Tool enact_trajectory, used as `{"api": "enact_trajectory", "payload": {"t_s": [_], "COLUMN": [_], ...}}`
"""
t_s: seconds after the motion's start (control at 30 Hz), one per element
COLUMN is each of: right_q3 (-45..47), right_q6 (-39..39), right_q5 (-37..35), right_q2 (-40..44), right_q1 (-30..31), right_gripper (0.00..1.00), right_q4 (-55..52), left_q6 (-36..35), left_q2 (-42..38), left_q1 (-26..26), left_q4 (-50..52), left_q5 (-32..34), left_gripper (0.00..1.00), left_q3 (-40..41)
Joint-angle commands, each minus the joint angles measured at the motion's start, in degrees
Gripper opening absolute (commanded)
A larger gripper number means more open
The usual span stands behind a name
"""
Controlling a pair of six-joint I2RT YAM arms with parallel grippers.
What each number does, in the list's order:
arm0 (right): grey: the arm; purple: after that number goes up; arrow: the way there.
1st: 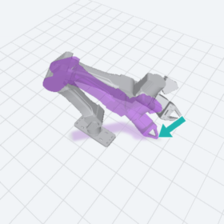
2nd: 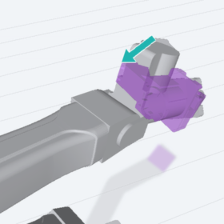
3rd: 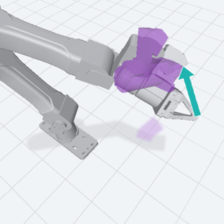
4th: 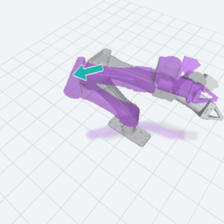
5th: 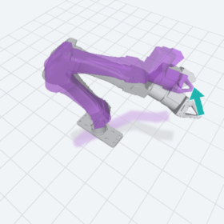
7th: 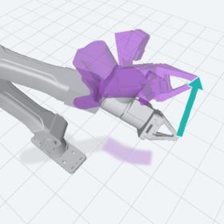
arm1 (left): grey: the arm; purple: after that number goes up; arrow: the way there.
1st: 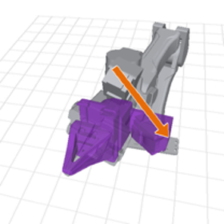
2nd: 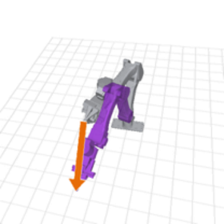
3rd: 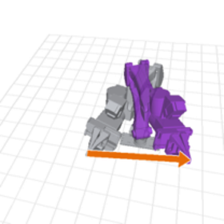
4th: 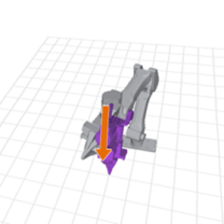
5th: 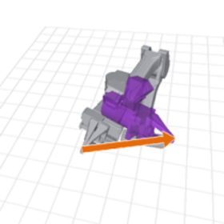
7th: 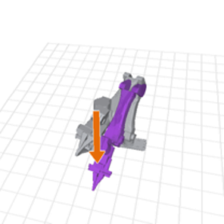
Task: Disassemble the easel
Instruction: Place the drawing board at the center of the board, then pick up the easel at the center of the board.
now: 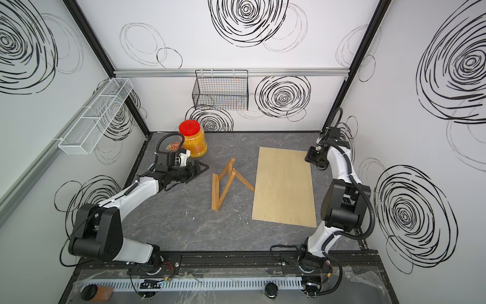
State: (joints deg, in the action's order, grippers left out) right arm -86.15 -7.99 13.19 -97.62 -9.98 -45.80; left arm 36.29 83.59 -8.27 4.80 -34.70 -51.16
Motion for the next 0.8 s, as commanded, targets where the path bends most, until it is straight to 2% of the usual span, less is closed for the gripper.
{"api": "enact_trajectory", "payload": {"t_s": [0.0,0.43,0.6,0.77], "right_q3": [-0.7,-8.2,-10.5,-13.2], "right_q6": [-6.3,-20.9,-25.7,-28.4], "right_q5": [-2.8,-19.0,-21.6,-25.3], "right_q2": [5.9,12.7,11.3,8.4], "right_q1": [8.9,46.2,55.4,61.9], "right_gripper": [0.47,0.54,0.58,0.61], "right_q4": [1.2,0.8,0.8,-1.1], "left_q6": [-1.6,-2.6,-0.9,-0.9], "left_q2": [-1.0,-6.3,-7.4,-7.0], "left_q1": [-1.3,-8.5,-11.0,-13.6], "left_q4": [1.1,3.8,1.3,0.7], "left_q5": [2.6,10.6,11.9,13.0], "left_gripper": [0.86,0.86,0.86,0.86], "left_q3": [-2.0,0.4,2.7,3.5]}}
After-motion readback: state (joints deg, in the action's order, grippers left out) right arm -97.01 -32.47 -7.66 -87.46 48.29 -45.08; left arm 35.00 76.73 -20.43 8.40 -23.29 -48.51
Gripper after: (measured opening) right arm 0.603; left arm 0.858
